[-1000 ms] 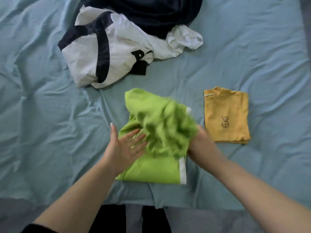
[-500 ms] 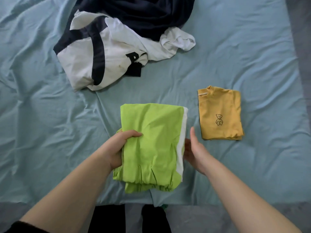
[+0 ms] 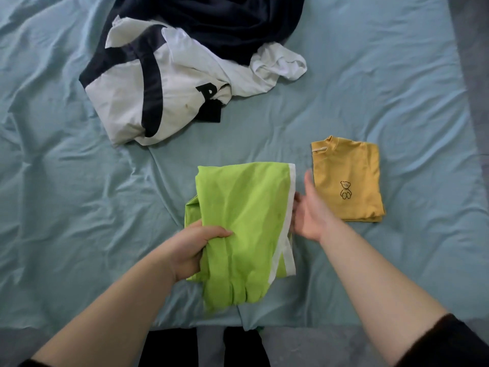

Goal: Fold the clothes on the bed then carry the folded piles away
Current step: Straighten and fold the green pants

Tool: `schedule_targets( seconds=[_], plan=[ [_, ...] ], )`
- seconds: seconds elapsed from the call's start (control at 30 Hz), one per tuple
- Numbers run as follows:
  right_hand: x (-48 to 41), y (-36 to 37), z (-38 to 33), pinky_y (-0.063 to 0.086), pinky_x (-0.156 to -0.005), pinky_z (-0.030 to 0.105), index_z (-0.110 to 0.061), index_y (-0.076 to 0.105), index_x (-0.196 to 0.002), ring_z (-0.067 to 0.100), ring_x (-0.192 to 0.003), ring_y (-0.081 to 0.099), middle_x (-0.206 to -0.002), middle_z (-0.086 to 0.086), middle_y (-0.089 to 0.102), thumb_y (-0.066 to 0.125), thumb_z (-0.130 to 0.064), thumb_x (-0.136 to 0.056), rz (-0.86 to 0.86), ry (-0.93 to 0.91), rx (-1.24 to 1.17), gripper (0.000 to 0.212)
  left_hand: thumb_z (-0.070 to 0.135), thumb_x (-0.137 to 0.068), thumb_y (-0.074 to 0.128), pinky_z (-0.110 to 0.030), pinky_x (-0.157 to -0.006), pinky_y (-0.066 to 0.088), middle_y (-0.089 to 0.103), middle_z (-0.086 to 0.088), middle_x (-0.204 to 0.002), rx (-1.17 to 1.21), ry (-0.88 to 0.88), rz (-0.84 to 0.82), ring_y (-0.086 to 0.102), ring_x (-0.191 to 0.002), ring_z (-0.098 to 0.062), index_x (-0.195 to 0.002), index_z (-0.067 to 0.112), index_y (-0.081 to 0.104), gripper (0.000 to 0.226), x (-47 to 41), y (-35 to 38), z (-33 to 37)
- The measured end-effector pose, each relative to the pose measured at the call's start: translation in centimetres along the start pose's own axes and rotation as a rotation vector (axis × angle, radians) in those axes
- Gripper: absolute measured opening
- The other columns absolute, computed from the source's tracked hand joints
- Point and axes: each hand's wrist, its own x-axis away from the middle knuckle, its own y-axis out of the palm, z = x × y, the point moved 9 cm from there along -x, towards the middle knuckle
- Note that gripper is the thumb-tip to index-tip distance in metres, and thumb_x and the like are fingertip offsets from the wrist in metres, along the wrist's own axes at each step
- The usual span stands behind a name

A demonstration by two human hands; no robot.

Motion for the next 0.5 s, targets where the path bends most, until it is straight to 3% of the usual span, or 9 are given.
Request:
schedule_targets(
  seconds=[0.1,0.2,0.3,0.37,0.43,0.5],
  plan=[
    [1.9,-0.9,4.7,0.06,-0.074,0.043,-0.021,0.068,-0.114,0.025,-0.1,0.071,-0.112,0.008,0.072,0.062,-0.069,-0.071,-0.065,0.163,0.154,0.065,0.005,-0.079,0.067,-0.049,-0.082,0.056,0.07,-0.015,-0.112,0.094,-0.027,-0.014,0.068,-0.1,-0.034,-0.127,0.01,0.054,0.05,-0.5,1.3,-0.9],
    [2.9,-1.2,6.7,0.06,-0.076,0.044,-0.008,0.069,-0.116,0.03,-0.1,0.07,-0.114,0.016,0.07,0.075,-0.037,-0.073,-0.109,0.196,0.006,0.052,0.037,-0.069,0.079,-0.05,-0.088,0.054,0.069,-0.013,-0.116,0.206,-0.039,-0.075,0.067,-0.104,-0.031,-0.126,0.013,0.057,0.065,-1.3,2.6,-1.3],
    [3.4,-0.4,6.0,0.057,-0.084,0.047,-0.006,0.071,-0.114,0.033,-0.103,0.068,-0.117,0.017,0.068,0.072,-0.029,-0.077,-0.189,0.159,-0.087,0.043,0.08,-0.057,0.059,-0.048,-0.088,0.053,0.069,-0.007,-0.117,0.292,0.02,-0.052,0.067,-0.106,-0.027,-0.112,0.022,0.071,0.081,-2.4,2.3,0.4],
    [3.6,-0.2,5.7,0.058,-0.079,0.045,-0.005,0.072,-0.113,0.032,-0.099,0.07,-0.112,0.016,0.071,0.081,-0.028,-0.071,-0.245,0.166,-0.109,0.049,0.09,-0.056,0.046,-0.048,-0.086,0.052,0.07,-0.009,-0.114,0.386,0.049,-0.007,0.067,-0.105,-0.029,-0.103,0.019,0.076,0.09,-3.6,1.9,1.8],
    [4.1,-0.2,5.8,0.058,-0.076,0.043,-0.004,0.074,-0.106,0.03,-0.094,0.072,-0.105,0.015,0.073,0.093,-0.023,-0.055,-0.308,0.193,-0.156,0.057,0.093,-0.06,0.039,-0.052,-0.096,0.046,0.068,-0.013,-0.118,0.439,0.063,0.033,0.064,-0.111,-0.033,-0.114,0.016,0.07,0.099,-4.8,1.9,3.4],
    [4.6,-0.5,5.7,0.058,-0.074,0.042,-0.005,0.076,-0.101,0.029,-0.092,0.072,-0.101,0.013,0.074,0.095,-0.022,-0.05,-0.343,0.201,-0.194,0.057,0.092,-0.061,0.041,-0.052,-0.096,0.047,0.069,-0.016,-0.114,0.443,0.082,0.074,0.065,-0.108,-0.035,-0.117,0.012,0.066,0.101,-5.4,2.2,5.2]
  ],
)
